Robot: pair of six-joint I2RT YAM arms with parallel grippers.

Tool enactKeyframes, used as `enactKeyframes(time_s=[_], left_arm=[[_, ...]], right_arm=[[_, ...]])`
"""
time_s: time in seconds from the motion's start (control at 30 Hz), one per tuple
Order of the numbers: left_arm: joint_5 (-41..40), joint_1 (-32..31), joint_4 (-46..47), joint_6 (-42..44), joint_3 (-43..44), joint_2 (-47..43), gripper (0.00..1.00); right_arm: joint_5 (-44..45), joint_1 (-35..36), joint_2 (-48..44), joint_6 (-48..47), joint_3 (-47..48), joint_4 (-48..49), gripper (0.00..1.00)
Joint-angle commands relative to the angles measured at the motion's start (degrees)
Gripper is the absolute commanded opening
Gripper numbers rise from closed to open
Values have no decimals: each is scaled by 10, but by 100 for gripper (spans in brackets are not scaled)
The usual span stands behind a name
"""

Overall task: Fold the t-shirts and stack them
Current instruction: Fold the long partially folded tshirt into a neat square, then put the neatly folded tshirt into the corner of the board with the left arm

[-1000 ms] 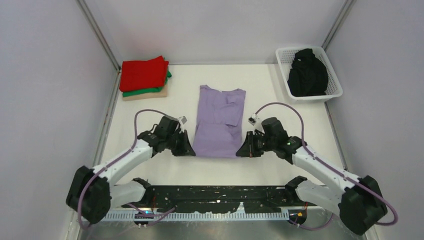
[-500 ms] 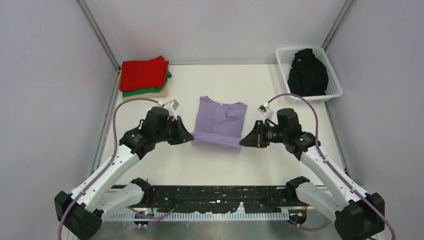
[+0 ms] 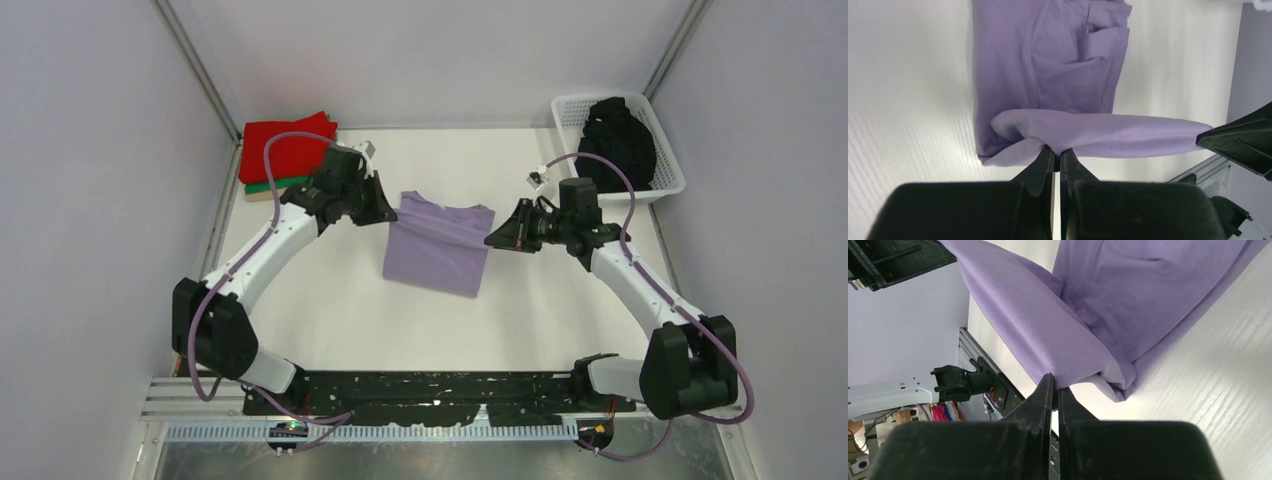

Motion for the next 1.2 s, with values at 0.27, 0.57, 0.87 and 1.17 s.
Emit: enactKeyframes(time_s=[0.27,0.57,0.87,1.17], left_arm=[[-6,38,-37,77,222,210,0],[15,51,-69,83,336,333,0],[35,60,-91,75,415,413,60],[47,67,-80,140,378,355,99]], right_arm=[[33,-41,153,2,90,77,5],[41,-58,248,26,119,125,5],[36,-69,342,56,159,165,18],[59,-73,287,34,150,140,95]])
